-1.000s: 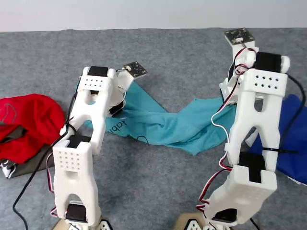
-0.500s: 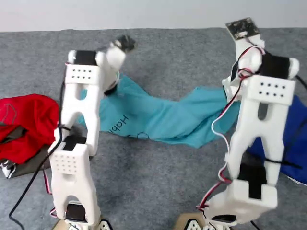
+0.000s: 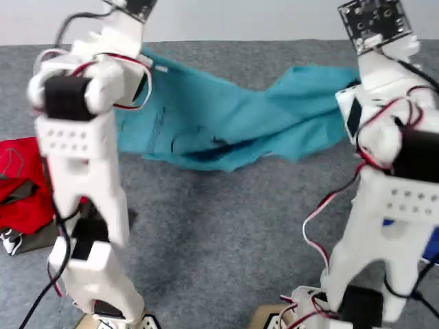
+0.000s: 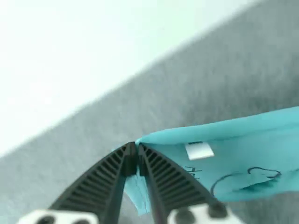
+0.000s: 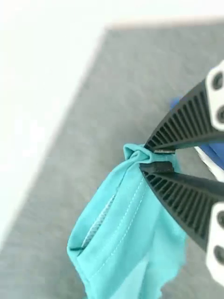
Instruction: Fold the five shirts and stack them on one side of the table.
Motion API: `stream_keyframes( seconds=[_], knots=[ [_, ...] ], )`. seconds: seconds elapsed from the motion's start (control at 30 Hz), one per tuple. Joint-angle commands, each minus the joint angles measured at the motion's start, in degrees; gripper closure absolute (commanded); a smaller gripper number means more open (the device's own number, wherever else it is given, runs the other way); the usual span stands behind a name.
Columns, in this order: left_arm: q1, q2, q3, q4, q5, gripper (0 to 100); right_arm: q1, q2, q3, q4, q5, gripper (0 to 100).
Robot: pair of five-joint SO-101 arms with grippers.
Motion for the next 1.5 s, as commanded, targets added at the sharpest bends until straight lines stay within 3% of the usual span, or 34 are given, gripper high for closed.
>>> stream_keyframes(
  seconds=[0.0,0.4,0.5,0.7,0.8,1.03,1.17,1.47],
  knots=[
    [0.7,-7.3,-5.0,-0.4,0.5,99,0.0,-6.1,-0.8,-6.8,3.0,98.8],
    [0.6,-18.7,-13.6,-7.8,0.5,99,0.4,-19.6,-0.8,-24.5,12.0,98.8],
    [0.6,-21.7,-13.6,-8.4,0.5,99,4.4,-21.8,-0.8,-27.4,13.1,98.8],
    [0.6,-27.3,-13.3,-3.3,-1.8,99,12.9,-25.4,-0.8,-32.7,12.9,98.8],
    [0.6,-29.5,-13.3,0.7,-4.7,99,13.6,-27.6,-0.8,-32.7,12.8,98.8],
    [0.2,-34.6,-13.0,1.1,-5.0,99,14.9,-33.0,-0.5,-30.4,13.1,98.8],
    [0.1,-38.5,-7.7,1.2,-5.0,99,15.1,-35.9,-0.5,-27.4,13.1,98.8],
    [0.2,-52.9,16.7,1.1,-7.9,99,14.9,-36.6,-0.4,-26.5,14.7,98.8]
  ],
)
